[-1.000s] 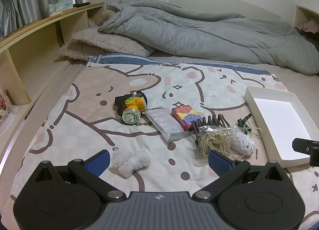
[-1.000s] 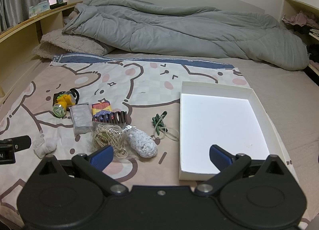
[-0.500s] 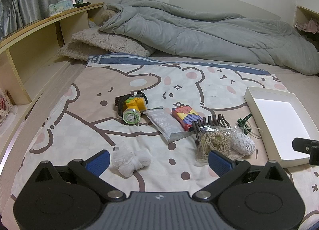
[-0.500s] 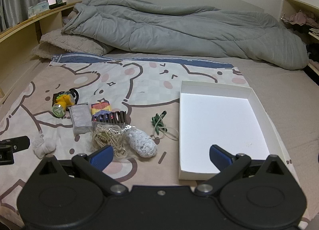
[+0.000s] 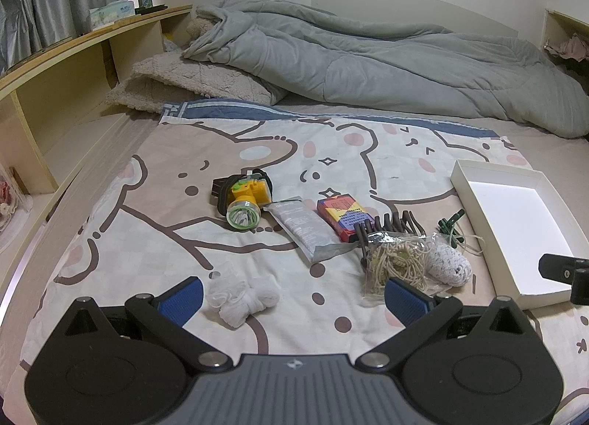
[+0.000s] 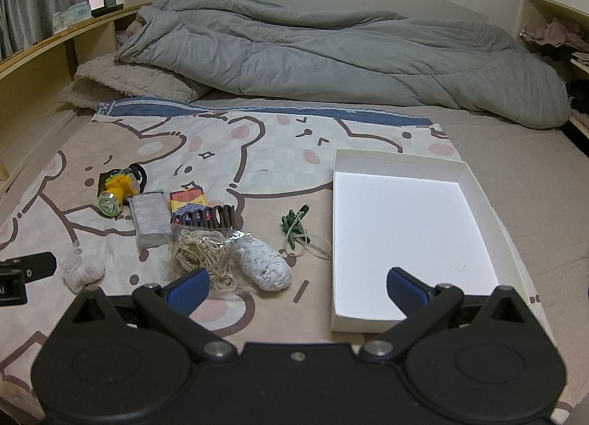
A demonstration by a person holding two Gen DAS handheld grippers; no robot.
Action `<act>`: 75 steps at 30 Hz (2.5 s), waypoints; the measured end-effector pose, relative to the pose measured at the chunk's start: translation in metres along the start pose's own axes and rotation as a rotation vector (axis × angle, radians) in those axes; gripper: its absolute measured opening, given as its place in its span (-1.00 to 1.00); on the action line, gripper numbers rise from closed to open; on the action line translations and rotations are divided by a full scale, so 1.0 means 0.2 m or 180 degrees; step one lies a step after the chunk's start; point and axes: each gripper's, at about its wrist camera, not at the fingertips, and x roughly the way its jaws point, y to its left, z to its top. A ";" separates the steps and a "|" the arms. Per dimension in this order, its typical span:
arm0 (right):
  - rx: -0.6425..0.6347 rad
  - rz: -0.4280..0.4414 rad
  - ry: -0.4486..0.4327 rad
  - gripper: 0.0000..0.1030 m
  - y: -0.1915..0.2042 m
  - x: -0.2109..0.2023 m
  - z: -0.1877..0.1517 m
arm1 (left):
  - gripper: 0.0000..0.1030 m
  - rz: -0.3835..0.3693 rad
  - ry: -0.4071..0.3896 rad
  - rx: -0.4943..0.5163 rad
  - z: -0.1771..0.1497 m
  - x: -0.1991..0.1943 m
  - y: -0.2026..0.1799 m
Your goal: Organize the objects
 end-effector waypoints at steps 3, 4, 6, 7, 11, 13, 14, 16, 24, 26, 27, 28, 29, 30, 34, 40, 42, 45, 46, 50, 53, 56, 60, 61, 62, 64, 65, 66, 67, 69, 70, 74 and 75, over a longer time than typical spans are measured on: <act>-0.0001 0.0000 -0.0001 1.00 0.00 0.00 0.00 | 1.00 -0.0007 0.0005 0.0008 0.01 -0.01 0.02; -0.0001 -0.0001 -0.0001 1.00 0.00 0.00 0.00 | 1.00 -0.0007 0.0004 0.0007 0.01 -0.01 0.02; 0.0000 0.0000 0.0001 1.00 0.00 0.00 0.00 | 1.00 -0.0006 0.0006 0.0004 0.01 -0.01 0.02; 0.0000 -0.0001 0.0001 1.00 0.00 0.00 0.00 | 1.00 -0.0006 0.0006 0.0005 0.01 -0.01 0.02; -0.0001 -0.0001 0.0002 1.00 0.00 0.00 0.00 | 1.00 -0.0008 0.0005 0.0008 0.01 -0.01 0.02; -0.0001 -0.0003 0.0001 1.00 0.00 0.00 0.00 | 1.00 -0.0006 0.0005 0.0008 0.01 -0.01 0.02; 0.0000 -0.0004 0.0002 1.00 0.00 0.00 0.00 | 1.00 -0.0007 0.0006 0.0007 0.01 -0.01 0.02; 0.0001 -0.0004 0.0004 1.00 0.00 0.00 0.00 | 1.00 -0.0005 0.0006 0.0006 0.01 -0.01 0.02; 0.0001 -0.0008 0.0005 1.00 0.00 0.00 0.00 | 1.00 -0.0006 0.0005 0.0007 0.01 -0.01 0.02; 0.0001 -0.0009 0.0004 1.00 0.00 0.00 0.00 | 1.00 -0.0008 0.0004 0.0008 0.01 -0.01 0.02; 0.0002 -0.0010 0.0004 1.00 0.01 0.00 -0.01 | 1.00 -0.0009 0.0003 0.0010 0.01 -0.01 0.02; 0.0001 -0.0008 0.0004 1.00 0.01 0.00 -0.01 | 1.00 -0.0010 0.0003 0.0012 0.01 -0.01 0.02; 0.0000 -0.0007 0.0005 1.00 0.01 0.00 0.00 | 1.00 -0.0010 0.0004 0.0012 0.01 -0.01 0.02; -0.0001 -0.0007 0.0004 1.00 0.01 0.00 0.00 | 1.00 -0.0011 0.0003 0.0010 0.01 -0.01 0.02; 0.0000 -0.0008 0.0002 1.00 0.01 0.00 -0.01 | 1.00 -0.0010 0.0000 0.0009 0.01 -0.01 0.02; -0.0010 -0.0005 -0.0009 1.00 0.02 0.00 0.00 | 1.00 -0.0018 -0.0067 0.0085 0.03 -0.03 0.00; -0.0022 -0.0003 -0.0010 1.00 0.03 0.01 0.00 | 1.00 -0.0027 -0.0083 0.0123 0.04 -0.03 -0.02; -0.0041 0.0011 -0.0031 1.00 0.04 0.01 0.03 | 1.00 -0.0038 -0.0107 0.0164 0.07 -0.03 -0.04; -0.0035 0.0013 -0.0041 1.00 0.04 0.01 0.04 | 1.00 -0.0037 -0.0112 0.0163 0.09 -0.03 -0.04; -0.0055 -0.0049 -0.0158 1.00 0.05 0.01 0.12 | 1.00 -0.0025 -0.0171 0.0104 0.18 -0.04 -0.04; -0.0205 -0.0092 -0.0333 1.00 0.08 -0.01 0.19 | 1.00 -0.0031 -0.0208 0.0061 0.25 -0.03 -0.05; -0.0356 -0.0079 -0.0460 1.00 0.11 0.00 0.27 | 1.00 -0.0064 -0.0218 0.0038 0.32 0.00 -0.08; -0.0441 -0.0063 -0.0521 1.00 0.13 0.07 0.40 | 1.00 -0.0042 -0.0176 0.0058 0.38 0.10 -0.14; -0.0433 0.0001 -0.0509 1.00 0.13 0.10 0.43 | 1.00 -0.0037 -0.0152 0.0043 0.38 0.13 -0.15; -0.0413 0.0056 -0.0484 1.00 0.13 0.14 0.45 | 1.00 -0.0041 -0.0123 0.0034 0.38 0.16 -0.17; -0.0375 0.0096 -0.0449 1.00 0.10 0.23 0.49 | 1.00 -0.0062 -0.0043 0.0017 0.37 0.23 -0.18; -0.0367 0.0101 -0.0438 1.00 0.08 0.28 0.50 | 1.00 -0.0074 -0.0003 -0.0007 0.35 0.27 -0.19; -0.0368 0.0110 -0.0430 1.00 0.07 0.32 0.51 | 1.00 -0.0080 0.0037 -0.0046 0.34 0.31 -0.19; -0.0382 0.0144 -0.0406 1.00 0.05 0.36 0.50 | 1.00 -0.0092 0.0065 -0.0087 0.31 0.34 -0.20; -0.0389 0.0178 -0.0317 1.00 0.03 0.45 0.48 | 1.00 -0.0113 0.0112 -0.0164 0.28 0.41 -0.20; -0.0390 0.0201 -0.0281 1.00 0.01 0.49 0.46 | 1.00 -0.0112 0.0158 -0.0172 0.26 0.45 -0.21; -0.0630 0.0336 0.0015 1.00 -0.02 0.65 0.37 | 1.00 -0.0230 0.0419 -0.0165 0.20 0.56 -0.25; -0.0715 0.0373 0.0082 1.00 -0.02 0.68 0.36 | 1.00 -0.0278 0.0515 -0.0177 0.19 0.59 -0.25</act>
